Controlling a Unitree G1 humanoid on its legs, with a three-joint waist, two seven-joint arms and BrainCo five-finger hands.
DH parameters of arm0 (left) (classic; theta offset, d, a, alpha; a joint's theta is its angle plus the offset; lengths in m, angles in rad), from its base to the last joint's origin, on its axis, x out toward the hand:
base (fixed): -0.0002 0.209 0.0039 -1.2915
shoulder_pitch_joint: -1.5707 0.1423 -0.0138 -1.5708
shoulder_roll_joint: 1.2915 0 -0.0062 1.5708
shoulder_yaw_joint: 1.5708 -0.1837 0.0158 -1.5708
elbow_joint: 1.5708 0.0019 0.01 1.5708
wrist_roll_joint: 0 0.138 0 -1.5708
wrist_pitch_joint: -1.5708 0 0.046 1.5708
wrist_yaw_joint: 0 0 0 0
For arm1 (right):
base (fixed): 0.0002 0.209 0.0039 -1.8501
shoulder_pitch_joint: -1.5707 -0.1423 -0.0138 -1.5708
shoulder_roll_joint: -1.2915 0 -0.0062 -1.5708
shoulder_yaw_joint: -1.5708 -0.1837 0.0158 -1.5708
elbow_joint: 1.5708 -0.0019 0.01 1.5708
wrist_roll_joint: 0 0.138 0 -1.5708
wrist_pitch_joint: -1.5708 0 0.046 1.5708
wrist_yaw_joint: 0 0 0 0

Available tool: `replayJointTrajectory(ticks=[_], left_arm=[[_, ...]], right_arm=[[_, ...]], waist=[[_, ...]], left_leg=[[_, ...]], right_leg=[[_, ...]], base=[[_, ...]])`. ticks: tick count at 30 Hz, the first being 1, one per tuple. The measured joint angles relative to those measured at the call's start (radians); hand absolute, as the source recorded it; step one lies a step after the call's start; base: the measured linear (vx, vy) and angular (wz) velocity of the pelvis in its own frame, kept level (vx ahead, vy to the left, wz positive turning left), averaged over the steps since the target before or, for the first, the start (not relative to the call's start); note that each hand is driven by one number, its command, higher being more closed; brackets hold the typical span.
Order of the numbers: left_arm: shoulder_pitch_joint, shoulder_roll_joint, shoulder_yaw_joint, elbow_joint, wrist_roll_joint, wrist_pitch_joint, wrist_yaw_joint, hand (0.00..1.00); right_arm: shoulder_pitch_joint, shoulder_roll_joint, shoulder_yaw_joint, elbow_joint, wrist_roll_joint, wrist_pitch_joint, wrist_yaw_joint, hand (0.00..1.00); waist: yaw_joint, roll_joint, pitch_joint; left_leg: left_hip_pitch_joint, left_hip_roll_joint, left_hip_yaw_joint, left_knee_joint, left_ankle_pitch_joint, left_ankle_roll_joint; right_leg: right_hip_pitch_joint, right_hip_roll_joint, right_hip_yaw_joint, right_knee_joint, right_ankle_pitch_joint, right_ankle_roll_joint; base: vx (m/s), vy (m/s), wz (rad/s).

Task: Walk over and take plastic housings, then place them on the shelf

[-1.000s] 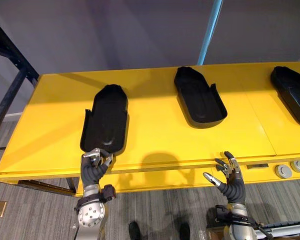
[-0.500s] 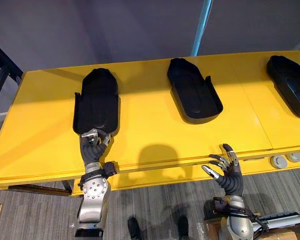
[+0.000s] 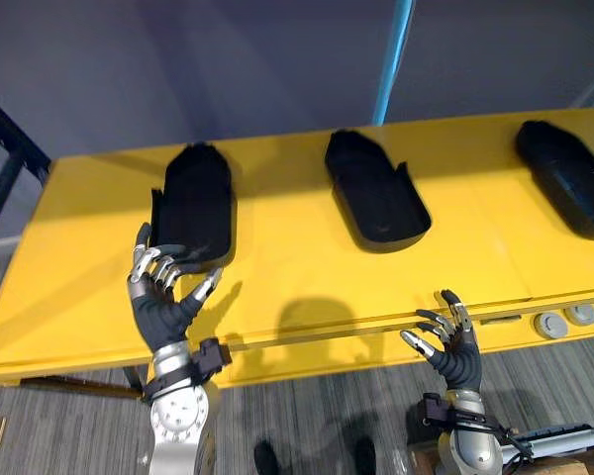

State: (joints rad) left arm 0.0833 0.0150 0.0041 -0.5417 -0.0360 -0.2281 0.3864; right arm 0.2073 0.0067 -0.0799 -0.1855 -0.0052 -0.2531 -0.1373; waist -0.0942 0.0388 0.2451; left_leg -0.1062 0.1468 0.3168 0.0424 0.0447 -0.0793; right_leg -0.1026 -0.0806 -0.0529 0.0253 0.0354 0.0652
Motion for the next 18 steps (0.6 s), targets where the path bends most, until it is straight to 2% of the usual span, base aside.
replayJointTrajectory(ticks=[1, 2, 4, 5, 6, 8, 9, 10, 11, 12, 13, 14, 15, 16, 17, 18], left_arm=[[0.008, -0.002, 0.000, -0.010, 0.000, -0.006, -0.001, 0.00], [0.049, -0.004, 0.000, -0.049, 0.000, -0.033, 0.000, 0.00], [0.054, -0.005, -0.003, -0.061, 0.001, -0.044, 0.000, 0.00], [0.023, -0.004, -0.055, -0.009, 0.000, -0.056, 0.002, 0.00], [0.018, 0.002, -0.090, 0.018, 0.000, -0.054, 0.001, 0.00], [0.023, 0.011, -0.138, 0.020, 0.001, -0.053, -0.001, 0.00], [0.023, 0.008, -0.156, 0.020, 0.001, -0.056, -0.001, 0.00], [0.021, 0.004, -0.162, 0.020, 0.002, -0.057, -0.001, 0.00], [0.011, -0.003, -0.156, 0.025, 0.001, -0.056, 0.001, 0.00], [-0.001, -0.002, -0.132, 0.025, 0.001, -0.055, 0.004, 0.00], [-0.032, 0.011, -0.118, 0.042, 0.001, -0.052, 0.005, 0.00], [-0.058, 0.012, -0.108, 0.064, 0.002, -0.050, 0.003, 0.00], [-0.092, 0.002, -0.084, 0.101, 0.002, -0.046, 0.003, 0.00], [-0.099, -0.006, -0.056, 0.106, 0.001, -0.042, 0.004, 0.00], [-0.100, -0.007, -0.020, 0.106, 0.001, -0.042, 0.005, 0.00], [-0.100, -0.005, -0.007, 0.107, 0.000, -0.042, 0.005, 0.00]], right_arm=[[-0.002, -0.008, -0.010, 0.000, 0.003, 0.001, 0.000, 0.00], [-0.021, -0.031, -0.011, -0.001, 0.005, 0.001, 0.000, 0.00], [-0.024, -0.048, -0.022, -0.008, 0.009, 0.000, -0.001, 0.00], [0.115, -0.054, -0.153, -0.046, 0.080, 0.002, 0.001, 0.00], [0.173, -0.020, -0.157, -0.069, 0.081, 0.013, 0.003, 0.00], [0.218, 0.018, -0.133, -0.103, 0.081, 0.016, 0.013, 0.00], [0.243, 0.042, -0.113, -0.133, 0.081, 0.016, 0.022, 0.00], [0.248, 0.054, -0.098, -0.151, 0.080, 0.016, 0.026, 0.00], [0.262, 0.074, -0.081, -0.178, 0.080, 0.014, 0.033, 0.00], [0.253, 0.082, -0.056, -0.163, 0.076, 0.014, 0.034, 0.00], [0.217, 0.071, -0.050, -0.099, 0.071, 0.020, 0.033, 0.00], [0.203, 0.068, -0.065, -0.072, 0.070, 0.027, 0.032, 0.00], [0.173, 0.065, -0.094, -0.029, 0.069, 0.037, 0.032, 0.00], [0.156, 0.062, -0.109, -0.002, 0.066, 0.037, 0.033, 0.00], [0.137, 0.056, -0.128, 0.035, 0.046, 0.038, 0.032, 0.00], [0.130, 0.054, -0.137, 0.053, 0.032, 0.038, 0.033, 0.00]], waist=[[0.005, -0.001, 0.000], [0.032, -0.002, -0.003], [0.035, 0.013, -0.015], [-0.015, 0.015, -0.069], [-0.015, 0.002, -0.067], [-0.019, -0.021, -0.080], [-0.024, -0.038, -0.087], [-0.022, -0.045, -0.089], [-0.018, -0.057, -0.096], [0.018, -0.099, -0.113], [0.052, -0.100, -0.103], [0.045, -0.095, -0.095], [0.038, -0.073, -0.083], [0.037, -0.063, -0.079], [0.039, -0.057, -0.082], [0.039, -0.054, -0.088]], left_leg=[[-0.010, 0.021, 0.000, 0.102, -0.063, -0.008], [-0.025, 0.048, -0.141, 0.266, -0.172, -0.003], [-0.047, 0.047, -0.305, 0.351, -0.224, -0.019], [-0.020, -0.033, -0.685, 0.399, -0.361, -0.051], [0.017, -0.034, -0.635, 0.356, -0.376, -0.035], [0.032, -0.045, -0.593, 0.348, -0.387, -0.021], [0.036, -0.057, -0.566, 0.369, -0.400, -0.019], [0.028, -0.064, -0.547, 0.392, -0.407, -0.012], [0.006, -0.083, -0.498, 0.423, -0.419, -0.002], [-0.004, -0.150, -0.395, 0.384, -0.403, 0.075], [0.005, -0.117, -0.280, 0.319, -0.351, 0.092], [0.004, -0.107, -0.249, 0.306, -0.332, 0.096], [0.013, -0.079, -0.182, 0.282, -0.308, 0.103], [0.035, -0.070, -0.126, 0.255, -0.286, 0.110], [0.057, -0.060, -0.058, 0.217, -0.265, 0.109], [0.058, -0.054, -0.033, 0.206, -0.259, 0.105]], right_leg=[[0.005, 0.010, 0.040, 0.003, 0.000, -0.001], [-0.004, 0.047, 0.151, 0.014, -0.005, -0.005], [-0.009, 0.076, 0.212, 0.020, -0.005, 0.001], [-0.126, 0.123, 0.376, 0.154, -0.022, 0.047], [-0.131, 0.120, 0.410, 0.181, -0.028, 0.056], [-0.139, 0.113, 0.449, 0.194, -0.031, 0.072], [-0.150, 0.113, 0.475, 0.194, -0.021, 0.087], [-0.157, 0.114, 0.493, 0.189, -0.009, 0.090], [-0.171, 0.108, 0.539, 0.166, 0.023, 0.108], [-0.226, 0.095, 0.553, 0.092, 0.154, 0.116], [-0.207, 0.082, 0.347, -0.047, 0.317, 0.036], [-0.210, 0.084, 0.214, 0.022, 0.233, -0.015], [-0.238, 0.089, 0.065, 0.238, 0.051, -0.081], [-0.238, 0.070, 0.008, 0.368, -0.044, -0.074], [-0.209, 0.029, -0.056, 0.451, -0.126, -0.068], [-0.192, 0.010, -0.082, 0.466, -0.151, -0.064]], base=[[-0.09, 0.022, -1.86], [-0.07, 0.052, -1.91], [0.01, 0.284, -2.17], [0.03, 0.567, -2.36], [0.00, 0.545, -2.20], [-0.08, 0.219, -0.55], [-0.10, 0.204, -0.58], [-0.10, 0.187, -0.81], [-0.17, 0.226, -1.78], [-0.28, 0.274, -2.91], [-0.30, 0.220, -2.82], [-0.33, 0.174, -2.30], [-0.29, 0.172, -1.50], [-0.30, 0.214, -1.95], [-0.20, 0.127, -1.61], [-0.18, 0.031, -1.57]])
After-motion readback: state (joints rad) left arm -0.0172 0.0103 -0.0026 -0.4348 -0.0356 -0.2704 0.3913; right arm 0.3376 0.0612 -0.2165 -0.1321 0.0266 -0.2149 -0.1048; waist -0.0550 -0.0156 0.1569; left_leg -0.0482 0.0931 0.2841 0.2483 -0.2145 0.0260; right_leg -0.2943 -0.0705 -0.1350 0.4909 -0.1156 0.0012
